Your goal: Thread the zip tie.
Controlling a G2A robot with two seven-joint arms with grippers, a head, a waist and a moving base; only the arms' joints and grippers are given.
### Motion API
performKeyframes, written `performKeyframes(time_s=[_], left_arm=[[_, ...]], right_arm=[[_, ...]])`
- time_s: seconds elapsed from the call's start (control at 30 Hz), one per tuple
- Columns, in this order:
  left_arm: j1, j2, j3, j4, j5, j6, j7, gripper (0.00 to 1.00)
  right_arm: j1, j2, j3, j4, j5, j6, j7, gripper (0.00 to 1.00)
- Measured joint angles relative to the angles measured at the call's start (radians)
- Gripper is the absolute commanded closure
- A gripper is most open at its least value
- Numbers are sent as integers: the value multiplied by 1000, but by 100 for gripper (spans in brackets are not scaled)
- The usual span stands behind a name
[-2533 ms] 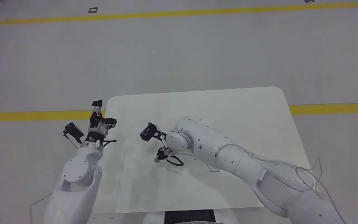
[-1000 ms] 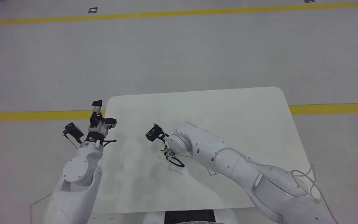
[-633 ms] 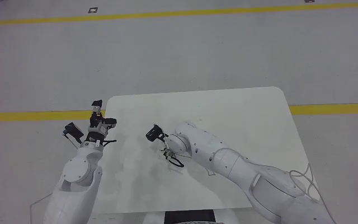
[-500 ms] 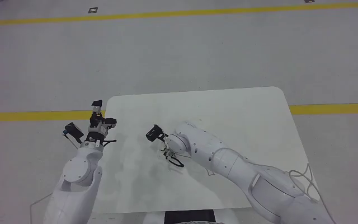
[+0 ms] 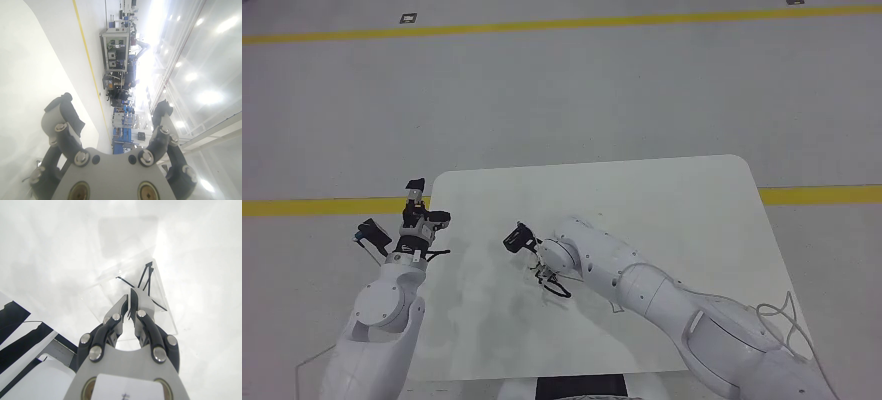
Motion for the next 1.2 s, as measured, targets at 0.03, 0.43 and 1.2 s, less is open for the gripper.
performKeyframes(time_s=[0.03, 0.43, 1.2], left_arm=[[0, 0, 0, 0, 0, 0, 0, 0], [0, 0, 0, 0, 0, 0, 0, 0], [0, 0, 0, 0, 0, 0, 0, 0]], right_arm=[[0, -2, 1, 3, -1, -2, 0, 93], [1, -13, 15, 8, -25, -3, -2, 90], [-11, -20, 49, 35, -61, -25, 24, 91]])
